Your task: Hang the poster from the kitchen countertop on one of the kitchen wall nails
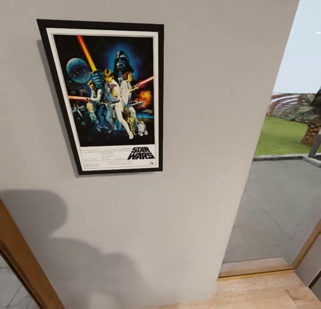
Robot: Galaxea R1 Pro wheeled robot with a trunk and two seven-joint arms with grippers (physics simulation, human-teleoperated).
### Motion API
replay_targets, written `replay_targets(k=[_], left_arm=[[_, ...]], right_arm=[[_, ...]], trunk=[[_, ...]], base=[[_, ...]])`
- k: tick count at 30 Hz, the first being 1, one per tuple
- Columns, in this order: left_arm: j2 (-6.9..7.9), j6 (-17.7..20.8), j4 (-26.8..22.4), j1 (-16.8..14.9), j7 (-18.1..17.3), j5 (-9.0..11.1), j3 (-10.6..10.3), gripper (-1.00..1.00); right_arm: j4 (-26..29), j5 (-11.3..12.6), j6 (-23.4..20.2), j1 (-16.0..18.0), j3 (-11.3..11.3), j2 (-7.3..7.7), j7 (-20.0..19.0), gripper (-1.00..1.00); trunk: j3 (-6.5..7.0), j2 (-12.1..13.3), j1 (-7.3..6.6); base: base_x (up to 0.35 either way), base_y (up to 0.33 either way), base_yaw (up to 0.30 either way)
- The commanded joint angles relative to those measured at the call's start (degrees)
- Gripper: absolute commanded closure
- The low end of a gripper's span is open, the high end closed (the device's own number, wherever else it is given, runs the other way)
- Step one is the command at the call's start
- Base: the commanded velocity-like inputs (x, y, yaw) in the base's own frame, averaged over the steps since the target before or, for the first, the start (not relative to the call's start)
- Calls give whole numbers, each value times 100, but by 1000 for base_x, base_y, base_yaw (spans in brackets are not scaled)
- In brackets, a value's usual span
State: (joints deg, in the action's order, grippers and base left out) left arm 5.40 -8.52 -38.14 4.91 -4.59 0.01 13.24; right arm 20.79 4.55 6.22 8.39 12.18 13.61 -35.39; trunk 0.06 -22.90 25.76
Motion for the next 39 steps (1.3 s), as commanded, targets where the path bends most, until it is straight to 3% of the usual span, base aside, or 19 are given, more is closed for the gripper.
replay_targets(k=[1, 8, 19, 28, 39], left_arm=[[-3, -8, 15, 2, -43, 0, 23, -100], [-3, -9, 33, 2, -42, -1, 21, -100], [-3, -16, 35, 2, -42, -1, 30, -100], [-3, -18, 35, 2, -42, -1, 30, -100], [-3, -18, 36, 2, -42, -1, 30, -100]], right_arm=[[-132, 57, 21, 5, 39, -57, 312, -100], [-625, 79, 22, 5, 31, -177, 1247, -100], [-1009, 240, 28, 5, 30, -191, 1423, -100], [-1081, 231, 32, 5, 39, -192, 1569, -100], [-1541, 219, 29, 5, 61, -195, 1705, -100]], trunk=[[9, -2, 2], [72, -2, 2], [175, -2, 2], [239, -2, 2], [247, -2, 2]], base=[[0, 0, 0], [0, 0, 0], [0, 0, 0], [0, 0, 0], [0, 0, 0]])
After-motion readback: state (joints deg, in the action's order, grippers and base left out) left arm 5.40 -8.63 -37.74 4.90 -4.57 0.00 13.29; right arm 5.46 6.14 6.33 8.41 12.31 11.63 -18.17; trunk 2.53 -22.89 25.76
